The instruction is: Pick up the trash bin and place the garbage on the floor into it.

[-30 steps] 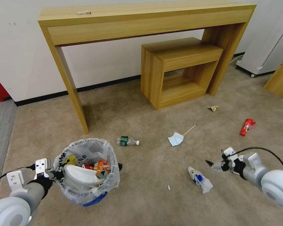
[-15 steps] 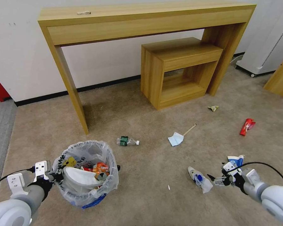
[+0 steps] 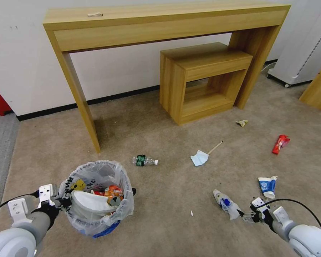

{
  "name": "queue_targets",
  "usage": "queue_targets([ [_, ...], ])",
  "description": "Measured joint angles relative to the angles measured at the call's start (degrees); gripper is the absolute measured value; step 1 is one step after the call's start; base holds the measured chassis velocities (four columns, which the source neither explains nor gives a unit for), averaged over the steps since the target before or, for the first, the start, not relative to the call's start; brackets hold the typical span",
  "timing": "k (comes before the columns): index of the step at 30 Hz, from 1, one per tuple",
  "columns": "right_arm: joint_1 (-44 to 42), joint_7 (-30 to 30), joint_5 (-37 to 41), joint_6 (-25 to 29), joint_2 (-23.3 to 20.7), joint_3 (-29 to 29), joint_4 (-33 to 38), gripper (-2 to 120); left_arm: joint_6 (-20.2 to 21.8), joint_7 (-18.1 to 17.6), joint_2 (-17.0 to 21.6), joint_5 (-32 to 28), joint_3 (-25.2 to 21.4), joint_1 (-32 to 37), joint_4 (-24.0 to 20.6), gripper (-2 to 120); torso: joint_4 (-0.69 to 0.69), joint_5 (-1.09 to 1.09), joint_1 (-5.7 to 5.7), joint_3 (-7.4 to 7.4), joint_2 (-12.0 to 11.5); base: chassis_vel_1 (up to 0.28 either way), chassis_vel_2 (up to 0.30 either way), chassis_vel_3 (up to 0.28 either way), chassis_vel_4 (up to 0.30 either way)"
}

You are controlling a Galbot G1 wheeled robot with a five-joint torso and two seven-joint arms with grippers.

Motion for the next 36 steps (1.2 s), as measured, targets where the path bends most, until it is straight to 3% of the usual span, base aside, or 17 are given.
queue_targets([
  [7, 5.96, 0.20, -1.95, 2.67, 4.11, -4.74, -7.10, 100, -0.14, 0.04, -0.78, 0.51, 0.14, 0.52, -0.49, 0, 0.00, 0.02, 0.00, 0.00, 0.00, 0.000, 0.000, 0.000, 0.000],
  [13, 16.32, 0.94, -4.47, 6.38, 11.23, -10.28, -16.89, 100, -0.25, 0.27, -1.73, 1.07, 0.12, 1.23, -1.36, 0, 0.01, -0.02, 0.00, 0.00, 0.00, 0.000, 0.000, 0.000, 0.000],
  [36, 17.98, 0.11, -8.51, 11.49, 16.66, -12.00, -24.51, 95, -0.42, 0.59, -3.46, 1.92, 0.20, 3.11, -4.04, 0, 0.01, 0.01, 0.00, 0.00, 0.00, 0.000, 0.000, 0.000, 0.000],
])
